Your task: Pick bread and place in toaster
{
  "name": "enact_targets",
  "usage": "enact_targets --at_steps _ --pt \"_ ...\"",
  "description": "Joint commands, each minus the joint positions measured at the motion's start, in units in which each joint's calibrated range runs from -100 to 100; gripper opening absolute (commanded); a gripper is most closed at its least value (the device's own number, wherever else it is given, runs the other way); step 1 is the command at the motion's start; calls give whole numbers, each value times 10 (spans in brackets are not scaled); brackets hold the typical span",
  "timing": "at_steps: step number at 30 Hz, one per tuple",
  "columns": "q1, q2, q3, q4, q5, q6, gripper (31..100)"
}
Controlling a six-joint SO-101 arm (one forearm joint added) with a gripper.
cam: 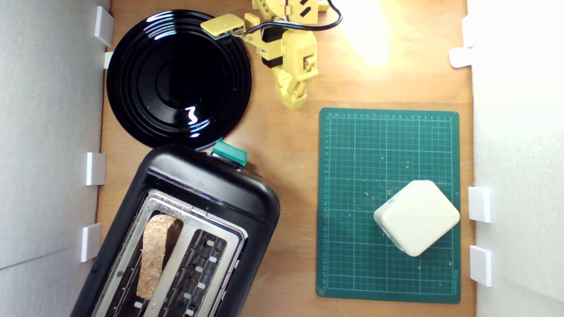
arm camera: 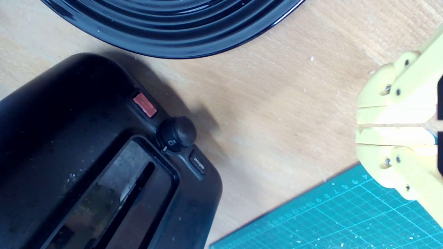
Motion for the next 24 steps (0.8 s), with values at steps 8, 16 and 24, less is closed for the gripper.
enact_targets --at_steps 8,16,24 --pt "1 -3 1 1 2 -2 309" --pt "1 -3 1 1 2 -2 309" --pt "2 -3 1 1 2 -2 309"
